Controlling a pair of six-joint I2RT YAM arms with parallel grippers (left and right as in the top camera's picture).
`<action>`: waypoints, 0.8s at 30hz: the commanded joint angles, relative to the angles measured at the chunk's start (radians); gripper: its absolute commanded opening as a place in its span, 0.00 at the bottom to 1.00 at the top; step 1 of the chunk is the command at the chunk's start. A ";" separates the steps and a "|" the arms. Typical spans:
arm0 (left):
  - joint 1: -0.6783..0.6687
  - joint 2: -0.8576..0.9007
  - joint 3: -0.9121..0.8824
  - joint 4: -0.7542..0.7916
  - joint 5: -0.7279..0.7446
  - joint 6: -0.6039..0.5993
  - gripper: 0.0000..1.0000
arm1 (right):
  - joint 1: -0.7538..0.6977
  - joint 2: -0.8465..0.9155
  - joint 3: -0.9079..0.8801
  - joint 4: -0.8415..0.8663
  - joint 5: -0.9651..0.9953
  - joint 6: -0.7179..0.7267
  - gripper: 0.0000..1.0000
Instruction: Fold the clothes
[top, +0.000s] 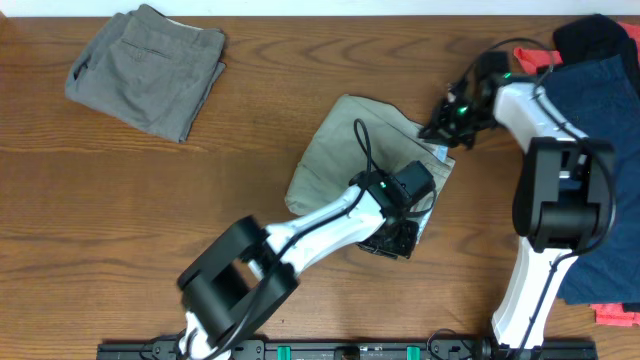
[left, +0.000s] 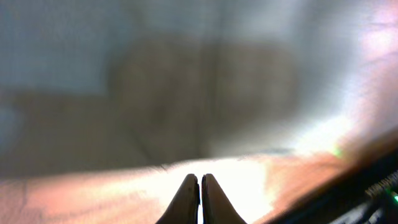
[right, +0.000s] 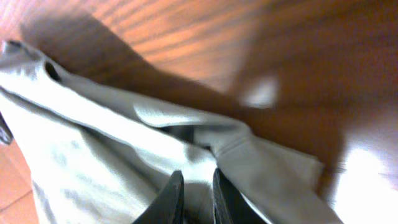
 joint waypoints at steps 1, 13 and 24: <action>0.011 -0.150 0.003 -0.011 -0.114 0.029 0.06 | -0.031 0.003 0.135 -0.106 0.027 -0.103 0.15; 0.100 -0.303 0.000 0.054 -0.175 0.029 0.06 | -0.004 0.003 0.369 -0.541 0.030 -0.340 0.19; 0.090 -0.002 0.000 0.211 0.086 0.017 0.06 | 0.051 0.003 0.330 -0.457 0.075 -0.271 0.29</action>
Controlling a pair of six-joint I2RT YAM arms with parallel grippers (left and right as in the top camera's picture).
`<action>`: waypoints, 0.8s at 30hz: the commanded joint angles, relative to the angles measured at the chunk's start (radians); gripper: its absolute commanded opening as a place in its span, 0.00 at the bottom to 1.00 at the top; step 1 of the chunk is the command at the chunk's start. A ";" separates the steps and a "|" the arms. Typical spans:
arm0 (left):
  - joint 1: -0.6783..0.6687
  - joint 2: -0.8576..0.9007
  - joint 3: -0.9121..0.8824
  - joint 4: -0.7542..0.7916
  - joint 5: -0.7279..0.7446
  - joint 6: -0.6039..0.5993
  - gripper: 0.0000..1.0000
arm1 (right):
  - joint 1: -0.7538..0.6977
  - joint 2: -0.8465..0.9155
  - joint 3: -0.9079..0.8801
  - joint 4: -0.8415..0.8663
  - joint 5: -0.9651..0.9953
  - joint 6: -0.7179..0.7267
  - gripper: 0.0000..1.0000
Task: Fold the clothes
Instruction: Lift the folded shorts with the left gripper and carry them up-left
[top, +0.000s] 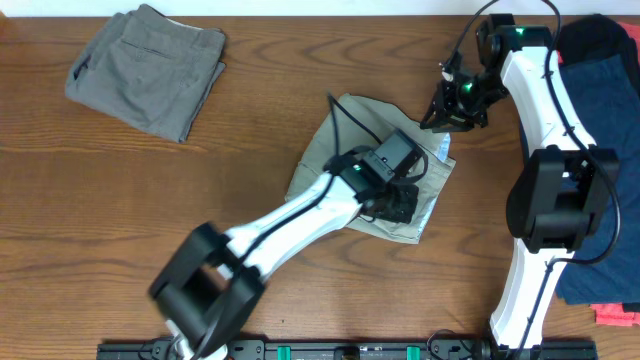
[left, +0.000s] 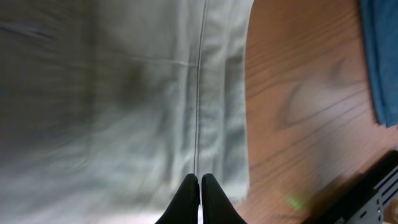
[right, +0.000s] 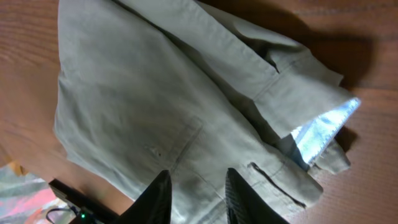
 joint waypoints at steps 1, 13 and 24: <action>-0.005 0.079 0.001 0.016 0.140 0.002 0.06 | -0.003 0.003 -0.006 0.011 0.016 0.013 0.30; -0.070 0.232 0.002 0.007 0.167 -0.012 0.06 | -0.005 0.003 -0.006 0.014 0.024 0.013 0.36; 0.010 -0.108 0.028 -0.137 0.078 0.070 0.49 | -0.013 0.003 -0.006 0.013 0.060 0.040 0.69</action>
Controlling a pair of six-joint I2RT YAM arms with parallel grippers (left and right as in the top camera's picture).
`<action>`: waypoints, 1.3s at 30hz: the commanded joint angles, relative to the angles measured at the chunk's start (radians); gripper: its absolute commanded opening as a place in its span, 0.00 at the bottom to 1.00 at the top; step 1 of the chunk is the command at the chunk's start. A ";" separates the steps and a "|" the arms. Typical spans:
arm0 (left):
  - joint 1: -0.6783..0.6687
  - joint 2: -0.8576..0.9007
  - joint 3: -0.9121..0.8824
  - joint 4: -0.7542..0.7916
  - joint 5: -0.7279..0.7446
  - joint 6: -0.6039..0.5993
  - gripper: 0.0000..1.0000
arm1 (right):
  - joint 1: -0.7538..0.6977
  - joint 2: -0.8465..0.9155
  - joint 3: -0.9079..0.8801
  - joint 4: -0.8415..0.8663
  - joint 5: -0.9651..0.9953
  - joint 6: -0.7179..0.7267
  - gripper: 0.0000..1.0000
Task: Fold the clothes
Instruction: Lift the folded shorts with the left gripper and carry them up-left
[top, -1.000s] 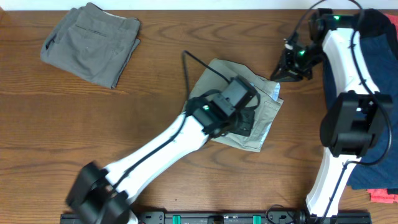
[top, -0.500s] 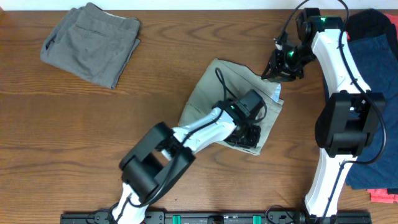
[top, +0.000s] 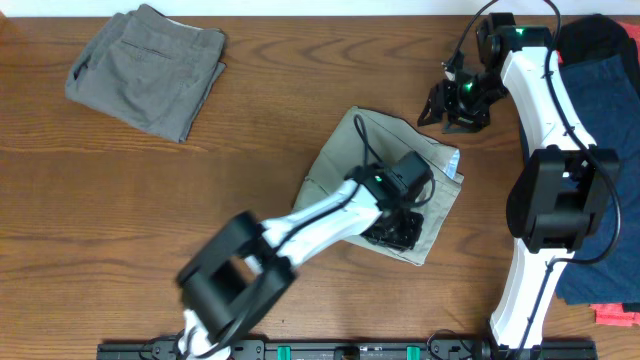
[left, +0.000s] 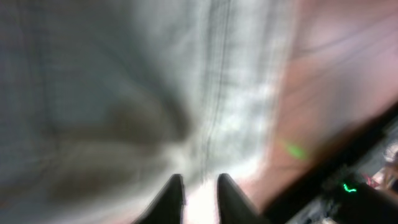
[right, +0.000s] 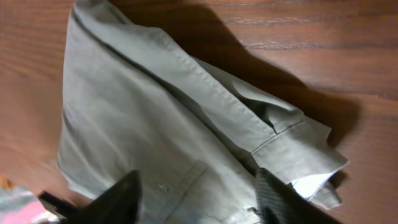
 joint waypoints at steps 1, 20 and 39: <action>0.082 -0.182 0.023 -0.026 -0.053 0.052 0.66 | -0.017 0.003 -0.005 -0.001 0.012 0.021 0.74; 0.647 -0.087 0.023 -0.058 0.167 0.364 0.98 | -0.210 0.003 -0.005 -0.024 0.106 0.037 0.99; 0.591 0.236 0.023 0.081 0.388 0.385 0.99 | -0.211 0.003 -0.005 -0.024 0.106 0.037 0.99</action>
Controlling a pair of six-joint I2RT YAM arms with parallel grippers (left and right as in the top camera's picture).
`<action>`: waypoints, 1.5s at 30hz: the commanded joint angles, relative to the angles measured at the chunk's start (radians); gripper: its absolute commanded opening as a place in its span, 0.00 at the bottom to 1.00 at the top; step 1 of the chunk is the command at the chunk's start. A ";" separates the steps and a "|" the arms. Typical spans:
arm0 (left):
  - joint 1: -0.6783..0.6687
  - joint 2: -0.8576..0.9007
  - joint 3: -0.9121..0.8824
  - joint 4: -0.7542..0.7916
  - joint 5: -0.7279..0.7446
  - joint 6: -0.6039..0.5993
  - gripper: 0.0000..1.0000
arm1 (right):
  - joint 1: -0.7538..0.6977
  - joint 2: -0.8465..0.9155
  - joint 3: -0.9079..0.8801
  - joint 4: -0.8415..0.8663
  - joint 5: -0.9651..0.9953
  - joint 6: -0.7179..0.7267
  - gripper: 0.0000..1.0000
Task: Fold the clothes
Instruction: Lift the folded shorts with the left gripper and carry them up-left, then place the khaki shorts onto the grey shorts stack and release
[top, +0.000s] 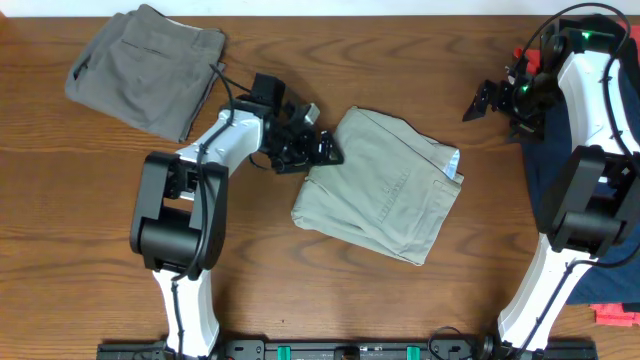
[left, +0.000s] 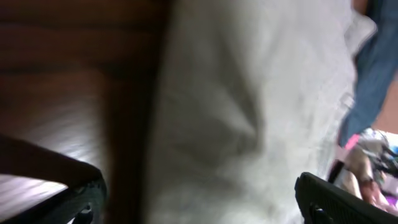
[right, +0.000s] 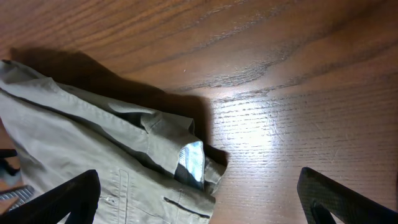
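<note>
A folded khaki garment (top: 378, 190) lies flat at the table's middle, a pale lining corner showing at its right edge (right: 191, 160). My left gripper (top: 324, 150) stands wide open at the garment's upper left edge; in the left wrist view the blurred pale cloth (left: 249, 118) fills the space between its fingers (left: 68, 202). My right gripper (top: 482, 100) hangs open over bare wood to the right of the garment (right: 93, 155), holding nothing.
A folded grey pair of trousers (top: 150, 68) lies at the back left. A pile of dark blue clothes (top: 540, 160) sits along the right edge under my right arm. Something red (top: 615, 315) shows at the front right corner.
My left gripper has moved from the garment's lower right part to its upper left edge and opened wide. My right gripper has moved right, away from the garment, and opened wider.
First my left gripper was shut, low over the garment's lower right, and the right one nearly shut at its upper right corner. Then the right gripper stood open above that corner. Later both were partly open. Now both are wide open and the garment lies folded.
</note>
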 joint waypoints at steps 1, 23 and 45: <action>-0.041 0.055 -0.001 0.006 0.051 0.030 0.91 | -0.001 0.003 -0.005 0.000 0.003 0.011 0.99; 0.081 0.005 0.373 -0.355 -0.545 0.053 0.06 | -0.002 0.003 -0.005 0.000 0.003 0.010 0.99; 0.341 0.005 0.716 -0.167 -0.882 0.349 0.06 | -0.001 0.003 -0.005 0.000 0.003 0.011 0.99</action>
